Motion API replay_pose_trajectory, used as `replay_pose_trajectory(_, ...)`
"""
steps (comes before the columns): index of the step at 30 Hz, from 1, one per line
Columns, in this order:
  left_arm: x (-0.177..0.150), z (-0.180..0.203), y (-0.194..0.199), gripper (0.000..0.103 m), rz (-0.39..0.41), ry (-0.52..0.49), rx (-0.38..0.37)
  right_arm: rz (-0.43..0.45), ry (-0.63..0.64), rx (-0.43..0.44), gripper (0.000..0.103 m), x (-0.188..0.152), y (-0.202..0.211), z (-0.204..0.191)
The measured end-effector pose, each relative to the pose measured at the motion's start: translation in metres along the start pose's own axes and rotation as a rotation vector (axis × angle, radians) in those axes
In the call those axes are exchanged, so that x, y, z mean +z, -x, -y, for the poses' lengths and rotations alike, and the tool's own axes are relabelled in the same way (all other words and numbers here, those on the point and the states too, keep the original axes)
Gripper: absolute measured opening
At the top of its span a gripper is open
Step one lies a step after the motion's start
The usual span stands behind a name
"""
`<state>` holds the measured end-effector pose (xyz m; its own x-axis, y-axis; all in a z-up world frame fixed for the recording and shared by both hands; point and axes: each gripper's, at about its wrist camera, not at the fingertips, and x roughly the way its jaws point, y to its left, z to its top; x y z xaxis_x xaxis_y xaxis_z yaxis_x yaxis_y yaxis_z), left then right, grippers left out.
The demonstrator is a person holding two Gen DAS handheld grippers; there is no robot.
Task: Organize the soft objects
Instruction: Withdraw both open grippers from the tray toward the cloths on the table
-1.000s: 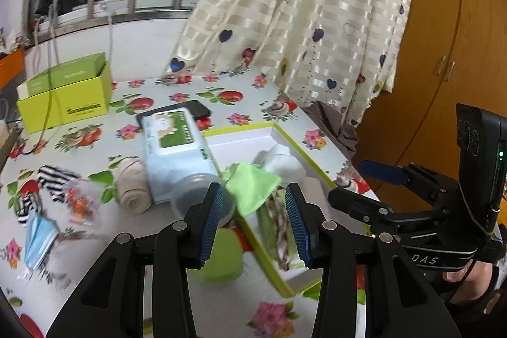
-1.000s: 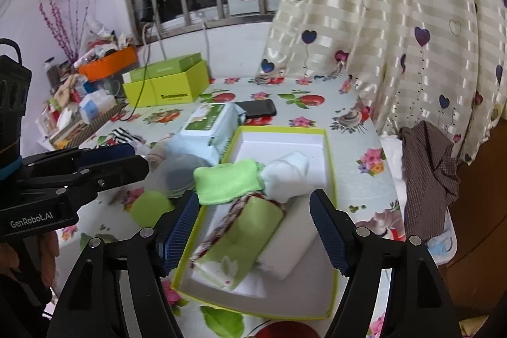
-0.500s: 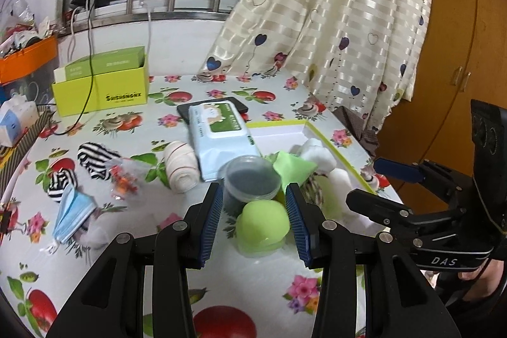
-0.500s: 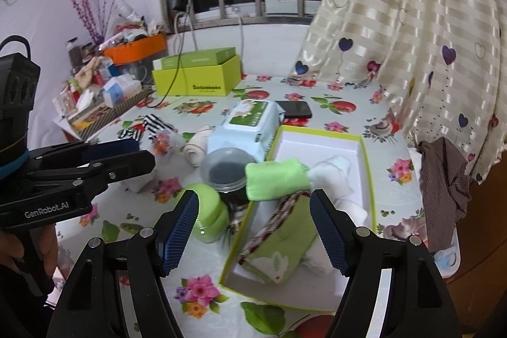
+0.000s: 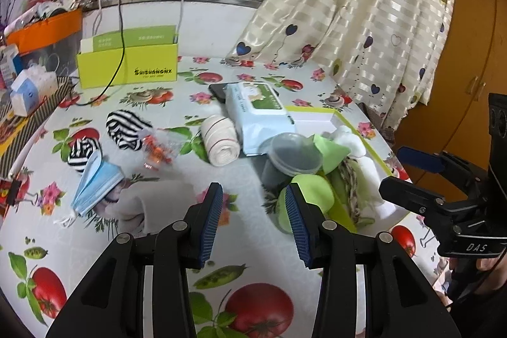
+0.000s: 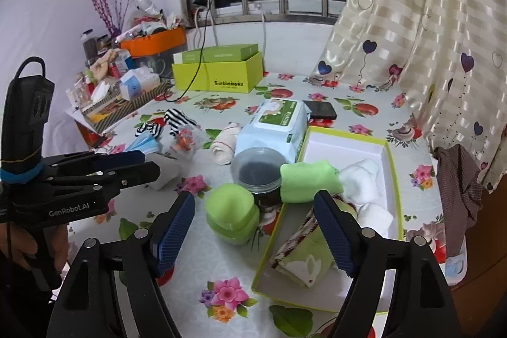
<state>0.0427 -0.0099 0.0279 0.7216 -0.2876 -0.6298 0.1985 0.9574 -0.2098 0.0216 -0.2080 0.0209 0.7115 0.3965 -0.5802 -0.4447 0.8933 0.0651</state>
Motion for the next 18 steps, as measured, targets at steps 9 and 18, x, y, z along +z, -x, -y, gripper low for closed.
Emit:
replay_pose_trajectory(9, -0.012, -0.026, 0.004, 0.043, -0.019, 0.041, 0.030, -0.032, 0.021, 0.027, 0.078, -0.002, -0.007, -0.012)
replay_pose_trajectory(18, -0.019, -0.054, 0.006, 0.043, -0.025, 0.091, 0.078, -0.039, 0.043, 0.055, 0.078, 0.001, -0.014, -0.022)
